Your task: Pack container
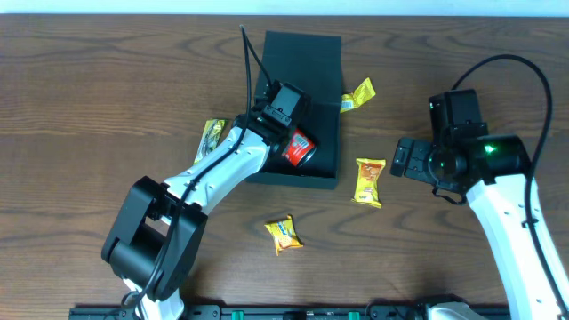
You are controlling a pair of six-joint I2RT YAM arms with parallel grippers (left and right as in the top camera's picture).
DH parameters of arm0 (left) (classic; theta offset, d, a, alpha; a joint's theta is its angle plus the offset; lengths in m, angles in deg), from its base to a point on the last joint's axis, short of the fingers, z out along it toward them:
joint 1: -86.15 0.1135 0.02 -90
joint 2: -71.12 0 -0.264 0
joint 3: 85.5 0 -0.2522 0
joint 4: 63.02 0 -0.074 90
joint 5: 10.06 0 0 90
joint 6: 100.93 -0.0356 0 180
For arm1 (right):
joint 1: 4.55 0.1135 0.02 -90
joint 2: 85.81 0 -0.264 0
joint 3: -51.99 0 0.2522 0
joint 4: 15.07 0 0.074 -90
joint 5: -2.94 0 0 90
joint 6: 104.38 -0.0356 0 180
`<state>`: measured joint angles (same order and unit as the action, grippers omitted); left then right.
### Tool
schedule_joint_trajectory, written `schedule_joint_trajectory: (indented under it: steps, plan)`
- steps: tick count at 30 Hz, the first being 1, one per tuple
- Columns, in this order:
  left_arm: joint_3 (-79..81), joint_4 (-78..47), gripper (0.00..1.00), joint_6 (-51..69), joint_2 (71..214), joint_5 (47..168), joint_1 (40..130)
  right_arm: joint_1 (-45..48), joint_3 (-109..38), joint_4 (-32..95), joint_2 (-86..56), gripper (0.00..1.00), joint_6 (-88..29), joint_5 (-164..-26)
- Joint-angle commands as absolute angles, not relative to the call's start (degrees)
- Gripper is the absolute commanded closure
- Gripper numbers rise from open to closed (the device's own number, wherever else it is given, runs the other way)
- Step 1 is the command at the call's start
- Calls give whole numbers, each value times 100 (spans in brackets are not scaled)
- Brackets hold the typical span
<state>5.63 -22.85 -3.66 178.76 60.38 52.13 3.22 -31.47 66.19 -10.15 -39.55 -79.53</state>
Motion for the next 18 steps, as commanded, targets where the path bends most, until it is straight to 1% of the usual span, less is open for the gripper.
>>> schedule_joint_trajectory:
  steps: [1,4,10,12,15,18]
  plan:
    - [613,-2350,94,-644,17961,5588,5217,416,-3232,6624,-1013,1,-3896,-7865]
    - [644,-2514,94,-1037,17961,6025,5228,416,-3232,6650,-1015,1,-3896,-7863]
    - [790,-3015,94,-1352,18184,6240,5298,416,-3232,6731,-1015,1,-3896,-7863]
    - [790,-3069,94,-1527,18363,6491,5314,416,-3232,6731,-1013,1,-3896,-7863]
    - [790,-3025,94,-1520,18630,6773,5314,416,-3232,6733,-1015,1,-3894,-7863]
    - [790,-2897,94,-1383,18730,6797,5307,416,-3232,6733,-1015,1,-3894,-7854]
